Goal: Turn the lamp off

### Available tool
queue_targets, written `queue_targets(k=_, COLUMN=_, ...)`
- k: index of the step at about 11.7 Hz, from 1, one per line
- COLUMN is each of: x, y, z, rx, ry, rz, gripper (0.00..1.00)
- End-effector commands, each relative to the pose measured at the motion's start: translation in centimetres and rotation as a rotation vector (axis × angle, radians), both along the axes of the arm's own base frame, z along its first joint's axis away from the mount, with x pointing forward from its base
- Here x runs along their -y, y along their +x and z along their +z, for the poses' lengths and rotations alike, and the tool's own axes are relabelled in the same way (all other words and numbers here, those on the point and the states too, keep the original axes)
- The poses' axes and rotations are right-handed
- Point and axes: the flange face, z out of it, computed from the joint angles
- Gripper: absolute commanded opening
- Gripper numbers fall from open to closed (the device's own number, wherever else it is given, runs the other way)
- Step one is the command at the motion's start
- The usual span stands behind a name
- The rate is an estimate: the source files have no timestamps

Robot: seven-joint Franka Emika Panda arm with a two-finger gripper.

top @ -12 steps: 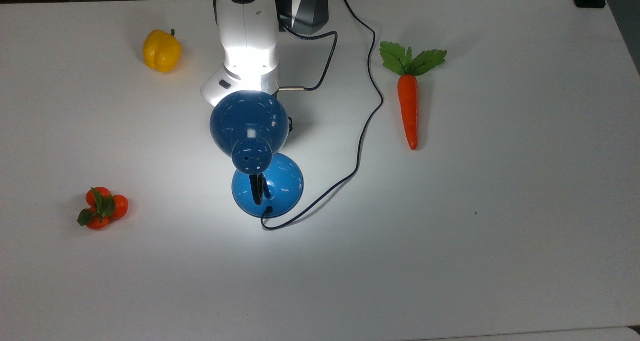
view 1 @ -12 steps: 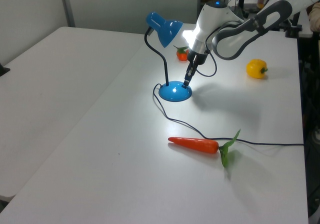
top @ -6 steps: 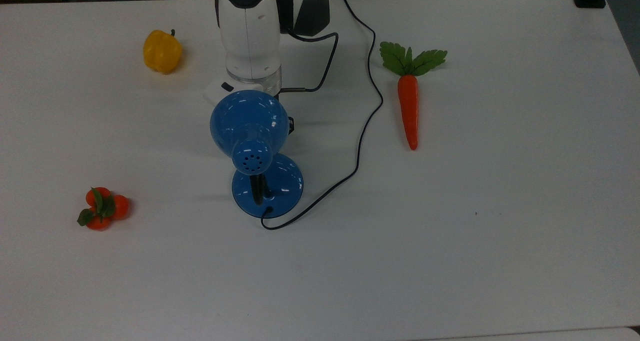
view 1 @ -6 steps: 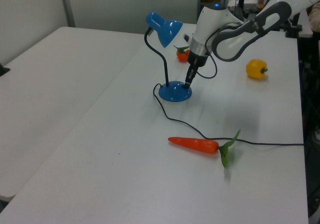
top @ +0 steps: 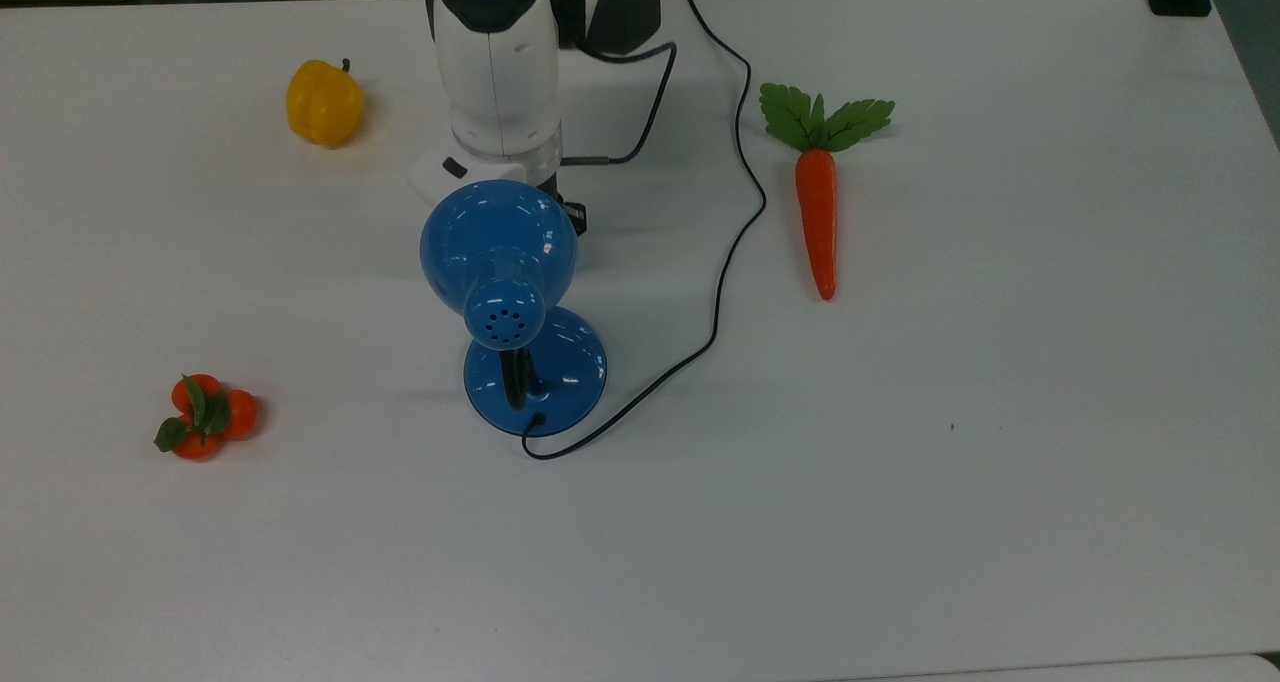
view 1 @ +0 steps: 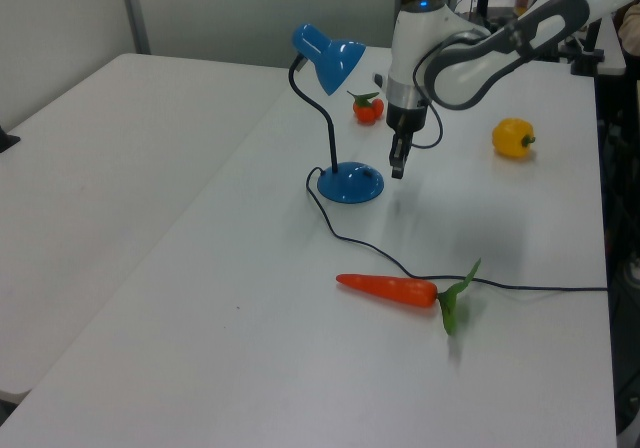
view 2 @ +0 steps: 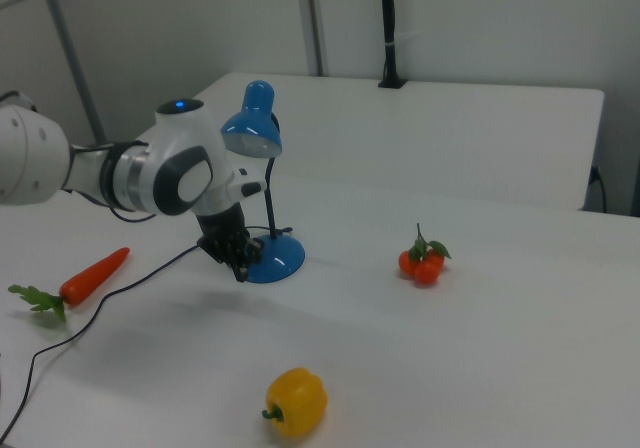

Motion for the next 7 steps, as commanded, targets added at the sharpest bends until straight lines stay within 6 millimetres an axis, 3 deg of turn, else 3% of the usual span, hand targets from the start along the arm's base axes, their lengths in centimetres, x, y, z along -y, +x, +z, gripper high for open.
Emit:
queue_targets(k=1, x=0.7, y=-1.9, z=7.0, rx=-0.082, ry=-0.036, rz=-0.014, gripper=0.00)
queue_targets(k=4, x=1.1, y=-3.6, z=13.3, rx=-0.119, ry=-0.053, rz=-0.033, gripper=0.00)
queue_targets(k=7, x=1.4, y=-4.7, z=17.8, rx=-0.131, ry=-0.069, rz=-0.043, gripper=0.00)
